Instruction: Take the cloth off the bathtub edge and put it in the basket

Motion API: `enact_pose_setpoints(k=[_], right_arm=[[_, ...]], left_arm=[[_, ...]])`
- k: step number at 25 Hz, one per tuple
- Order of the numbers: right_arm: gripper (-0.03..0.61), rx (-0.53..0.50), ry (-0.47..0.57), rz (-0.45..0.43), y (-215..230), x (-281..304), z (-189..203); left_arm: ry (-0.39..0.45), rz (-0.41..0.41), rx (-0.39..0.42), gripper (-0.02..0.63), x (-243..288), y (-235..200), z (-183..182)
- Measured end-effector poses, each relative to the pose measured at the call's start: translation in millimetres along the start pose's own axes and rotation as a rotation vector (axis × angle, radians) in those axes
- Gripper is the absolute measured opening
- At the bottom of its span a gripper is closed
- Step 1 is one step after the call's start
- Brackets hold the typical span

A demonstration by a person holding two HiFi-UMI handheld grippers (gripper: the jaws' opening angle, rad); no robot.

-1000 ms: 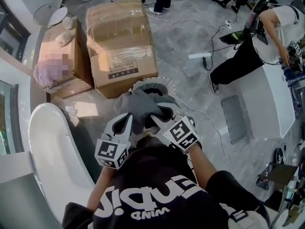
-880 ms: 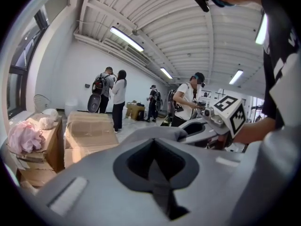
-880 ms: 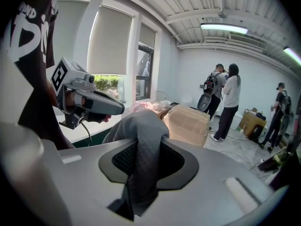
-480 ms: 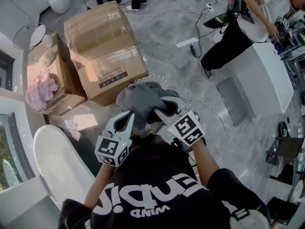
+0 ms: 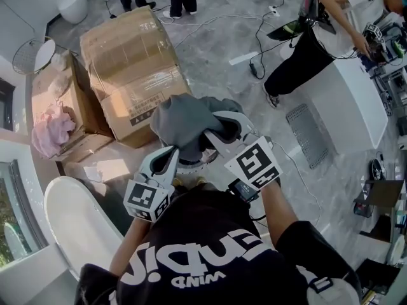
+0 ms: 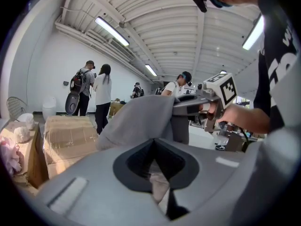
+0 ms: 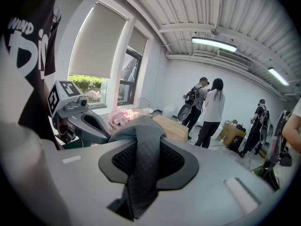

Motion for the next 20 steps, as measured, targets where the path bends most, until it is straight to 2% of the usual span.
enact_pose_setpoints(k=[10,20], right_arm=[[0.109,0.025,-0.010,-0.001,18.7,24.5,8.2],[0.109,0.121,-0.084,-0.024,14.9,69.3,60.8]], left_arm=[[0.004,-0.018,-0.008,-0.003,9.1,-23.8,-6.5],[-0.066,-0.034,-0.044,-0.003,21.8,-42.7,18.5]])
Point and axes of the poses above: the fingertips, and each gripper's own axes: x forward along the fingers, y to its right, z out of its underside, the point moved 8 cm from there along -x, backward along the fingers, and after that the axes turned 3 degrees about -z, right-handed, at the moved point
